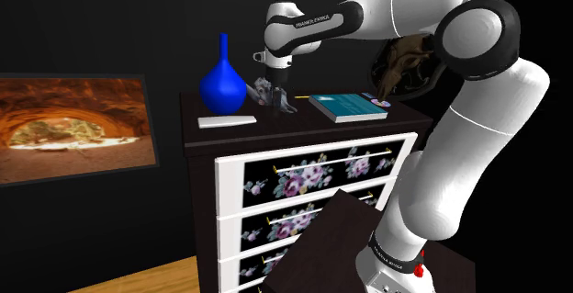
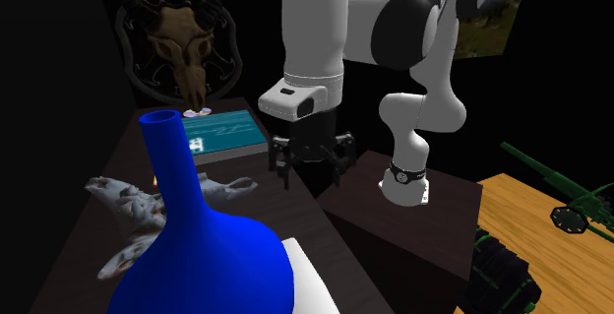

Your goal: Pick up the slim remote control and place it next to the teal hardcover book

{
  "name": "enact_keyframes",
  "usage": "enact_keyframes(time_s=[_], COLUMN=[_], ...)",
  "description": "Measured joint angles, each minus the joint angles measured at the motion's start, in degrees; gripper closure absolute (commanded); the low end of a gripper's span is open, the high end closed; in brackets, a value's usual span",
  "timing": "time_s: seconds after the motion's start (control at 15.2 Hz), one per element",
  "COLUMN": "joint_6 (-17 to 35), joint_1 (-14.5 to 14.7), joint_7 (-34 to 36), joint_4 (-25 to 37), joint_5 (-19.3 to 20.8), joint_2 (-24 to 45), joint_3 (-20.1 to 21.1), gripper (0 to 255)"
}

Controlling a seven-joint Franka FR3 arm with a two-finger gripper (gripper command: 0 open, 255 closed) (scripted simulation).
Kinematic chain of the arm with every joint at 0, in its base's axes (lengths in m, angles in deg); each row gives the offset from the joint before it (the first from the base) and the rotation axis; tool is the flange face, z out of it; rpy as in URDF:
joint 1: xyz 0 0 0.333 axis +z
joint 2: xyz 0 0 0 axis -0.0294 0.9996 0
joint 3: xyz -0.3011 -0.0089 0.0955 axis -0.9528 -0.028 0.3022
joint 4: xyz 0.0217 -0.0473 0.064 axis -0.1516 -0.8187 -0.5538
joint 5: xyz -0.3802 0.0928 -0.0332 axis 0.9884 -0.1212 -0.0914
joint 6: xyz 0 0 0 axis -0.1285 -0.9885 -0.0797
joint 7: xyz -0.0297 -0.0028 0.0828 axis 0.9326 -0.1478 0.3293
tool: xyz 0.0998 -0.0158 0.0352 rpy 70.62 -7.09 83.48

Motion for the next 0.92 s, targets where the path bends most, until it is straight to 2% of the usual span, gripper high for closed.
enact_keyframes(time_s=[0.59, 0.92], joint_6=[2.6, 5.2], joint_1=[0.6, 0.4], joint_7=[-15.8, -17.5], joint_4=[16.4, 17.4], joint_5=[-7.4, -8.6], joint_2=[17.2, 19.6], joint_3=[1.0, 1.3], gripper=[0, 0])
